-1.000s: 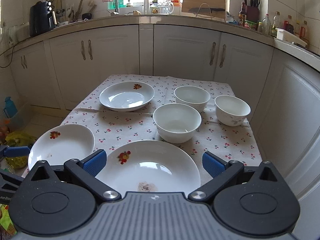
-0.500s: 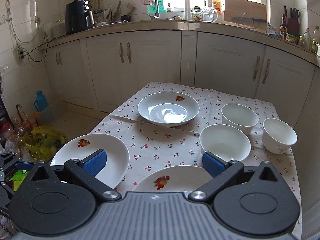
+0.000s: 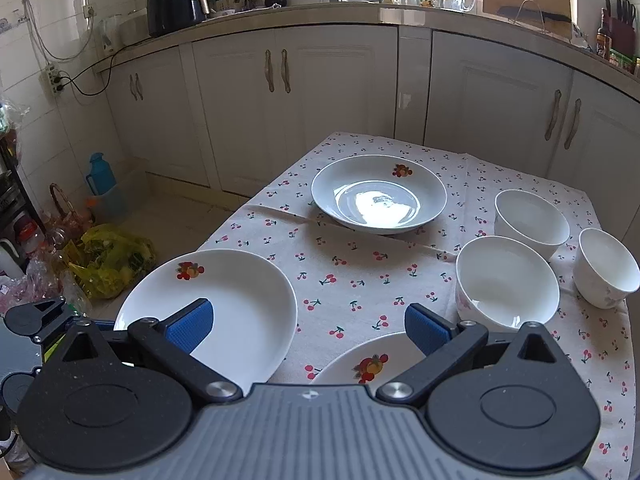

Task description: Organize plates and bowls

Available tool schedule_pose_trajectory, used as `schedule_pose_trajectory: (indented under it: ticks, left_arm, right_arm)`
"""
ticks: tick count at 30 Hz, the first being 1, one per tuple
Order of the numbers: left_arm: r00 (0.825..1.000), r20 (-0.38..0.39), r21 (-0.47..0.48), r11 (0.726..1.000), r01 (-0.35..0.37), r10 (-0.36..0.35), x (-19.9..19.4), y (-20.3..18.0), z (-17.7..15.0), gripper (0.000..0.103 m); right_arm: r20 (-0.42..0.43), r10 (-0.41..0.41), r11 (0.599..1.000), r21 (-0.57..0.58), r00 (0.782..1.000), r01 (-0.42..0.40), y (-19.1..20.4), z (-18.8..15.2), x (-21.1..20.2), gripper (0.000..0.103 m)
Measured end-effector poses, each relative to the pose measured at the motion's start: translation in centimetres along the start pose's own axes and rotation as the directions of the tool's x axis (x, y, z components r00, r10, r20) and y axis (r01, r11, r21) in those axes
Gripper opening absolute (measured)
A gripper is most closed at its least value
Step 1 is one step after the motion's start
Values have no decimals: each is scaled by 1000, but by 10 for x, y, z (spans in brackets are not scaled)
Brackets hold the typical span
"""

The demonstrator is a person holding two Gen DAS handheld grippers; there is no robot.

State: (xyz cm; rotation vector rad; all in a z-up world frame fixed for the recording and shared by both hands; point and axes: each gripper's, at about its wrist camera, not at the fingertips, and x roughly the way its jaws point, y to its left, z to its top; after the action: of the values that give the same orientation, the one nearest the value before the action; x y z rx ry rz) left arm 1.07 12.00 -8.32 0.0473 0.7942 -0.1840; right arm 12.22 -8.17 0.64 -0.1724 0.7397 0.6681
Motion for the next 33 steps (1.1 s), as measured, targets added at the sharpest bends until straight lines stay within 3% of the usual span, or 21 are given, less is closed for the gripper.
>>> schedule_pose_trajectory:
  ticks: [16,27,33]
  left_arm:
    - [1000,-23,11,1000,14,-14,18,5,7,103]
    - [1000,11,28,999,29,-30,16,7,2,103]
    - [999,18,51,998,44,-45,15,7,2,102]
  right_arm:
    - [-58,18,1000,-15,998,-19,2,3,23,103]
    - [-87,63,997,-36,994,-66,5,9,36,103]
    - [-147,116,991,-56,982,-126,8,11,52,103]
